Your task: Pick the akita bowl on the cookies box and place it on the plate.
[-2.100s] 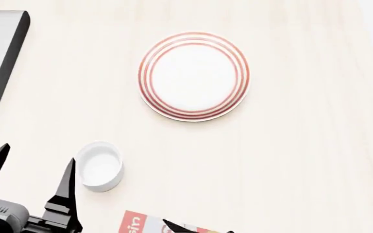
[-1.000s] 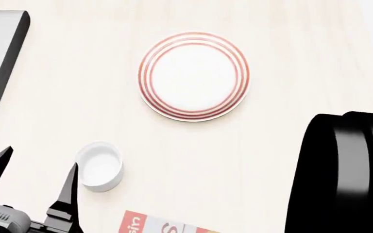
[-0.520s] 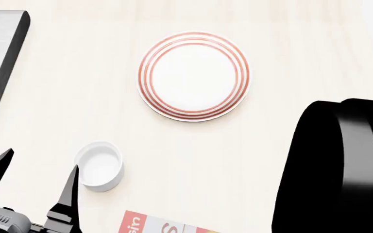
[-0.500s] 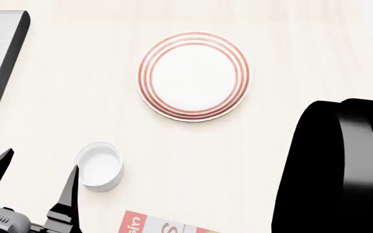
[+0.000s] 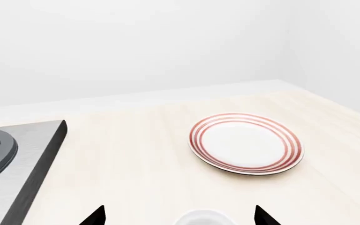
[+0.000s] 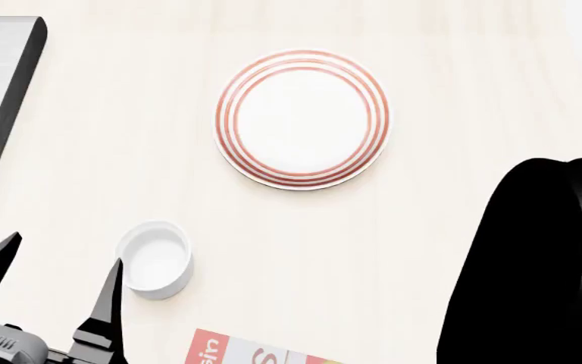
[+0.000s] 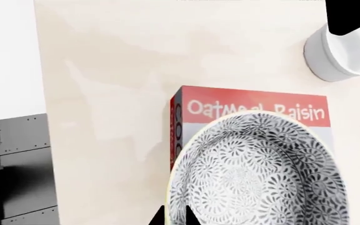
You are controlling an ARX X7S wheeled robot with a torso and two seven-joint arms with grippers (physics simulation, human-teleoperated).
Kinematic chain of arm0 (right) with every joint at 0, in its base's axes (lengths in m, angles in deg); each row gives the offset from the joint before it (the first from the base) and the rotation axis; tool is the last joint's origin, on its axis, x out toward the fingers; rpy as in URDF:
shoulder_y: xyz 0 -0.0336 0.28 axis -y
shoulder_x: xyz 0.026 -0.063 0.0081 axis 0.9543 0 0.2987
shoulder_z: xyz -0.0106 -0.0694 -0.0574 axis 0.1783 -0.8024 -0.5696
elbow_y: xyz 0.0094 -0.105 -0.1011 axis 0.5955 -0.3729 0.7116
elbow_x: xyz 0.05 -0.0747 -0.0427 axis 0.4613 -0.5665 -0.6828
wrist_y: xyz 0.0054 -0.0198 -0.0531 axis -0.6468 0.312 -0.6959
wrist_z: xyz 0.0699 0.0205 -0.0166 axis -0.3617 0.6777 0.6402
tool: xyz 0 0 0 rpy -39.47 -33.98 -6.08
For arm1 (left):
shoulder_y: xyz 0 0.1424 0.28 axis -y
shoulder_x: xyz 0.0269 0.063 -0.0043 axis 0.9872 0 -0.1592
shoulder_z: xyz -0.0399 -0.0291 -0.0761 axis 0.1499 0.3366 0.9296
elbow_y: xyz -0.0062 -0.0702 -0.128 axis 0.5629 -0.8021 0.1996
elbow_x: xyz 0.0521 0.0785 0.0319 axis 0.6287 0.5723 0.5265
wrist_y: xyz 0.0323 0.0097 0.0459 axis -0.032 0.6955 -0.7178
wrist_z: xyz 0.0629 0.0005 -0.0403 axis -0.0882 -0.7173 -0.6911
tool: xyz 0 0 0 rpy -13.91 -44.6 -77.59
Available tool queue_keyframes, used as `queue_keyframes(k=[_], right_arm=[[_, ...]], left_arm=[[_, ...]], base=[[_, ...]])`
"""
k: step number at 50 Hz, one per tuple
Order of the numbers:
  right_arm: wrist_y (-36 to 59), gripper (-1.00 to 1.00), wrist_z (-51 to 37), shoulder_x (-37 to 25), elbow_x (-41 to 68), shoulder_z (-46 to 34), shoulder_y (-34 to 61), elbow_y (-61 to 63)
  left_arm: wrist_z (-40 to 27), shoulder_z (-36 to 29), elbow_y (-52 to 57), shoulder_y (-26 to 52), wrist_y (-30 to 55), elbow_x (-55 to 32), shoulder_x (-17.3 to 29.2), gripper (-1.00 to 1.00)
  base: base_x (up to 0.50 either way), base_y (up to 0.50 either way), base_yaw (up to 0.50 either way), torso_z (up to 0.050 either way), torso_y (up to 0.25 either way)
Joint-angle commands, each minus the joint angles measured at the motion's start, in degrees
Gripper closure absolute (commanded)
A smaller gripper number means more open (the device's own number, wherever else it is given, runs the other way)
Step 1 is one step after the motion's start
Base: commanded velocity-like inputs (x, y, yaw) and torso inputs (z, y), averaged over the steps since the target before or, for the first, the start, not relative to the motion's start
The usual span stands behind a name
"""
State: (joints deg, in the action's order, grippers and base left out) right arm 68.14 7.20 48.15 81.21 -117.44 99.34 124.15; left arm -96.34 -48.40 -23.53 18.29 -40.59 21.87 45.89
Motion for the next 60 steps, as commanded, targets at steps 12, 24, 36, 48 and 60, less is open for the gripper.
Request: queue_keyframes(k=[12, 24, 36, 48, 60], right_arm=[[9.28, 1.0, -9.28, 0.46, -0.95, 2.1, 2.71, 2.25], [5.94, 1.0, -18.28, 4.86, -2.96, -4.87, 8.33, 3.61], [8.92, 1.0, -22.97, 5.11, -0.95, -6.7, 13.98, 3.62], [35.72, 1.0, -13.71, -14.29, 9.38, 14.95, 18.22, 2.12], [47.29, 1.0, -2.91, -20.65, 5.59, 24.01, 17.83, -6.63]], left_arm=[[1.1, 1.3, 1.05, -0.13, 0.49, 0.81, -0.72, -1.0], [0.9, 1.11, 1.02, -0.22, 0.22, 0.91, -0.71, -1.0], [0.62, 1.19, 1.3, -0.26, 0.32, 0.65, -0.57, -1.0], [0.54, 0.89, 1.42, -0.38, 0.14, 0.7, -0.5, -1.0], [0.68, 0.61, 1.29, -0.57, -0.27, 0.74, -0.34, -1.0]], base=[[0.0, 0.0, 0.0, 0.0, 0.0], [0.0, 0.0, 0.0, 0.0, 0.0], [0.0, 0.0, 0.0, 0.0, 0.0], [0.0, 0.0, 0.0, 0.0, 0.0], [0.0, 0.0, 0.0, 0.0, 0.0]])
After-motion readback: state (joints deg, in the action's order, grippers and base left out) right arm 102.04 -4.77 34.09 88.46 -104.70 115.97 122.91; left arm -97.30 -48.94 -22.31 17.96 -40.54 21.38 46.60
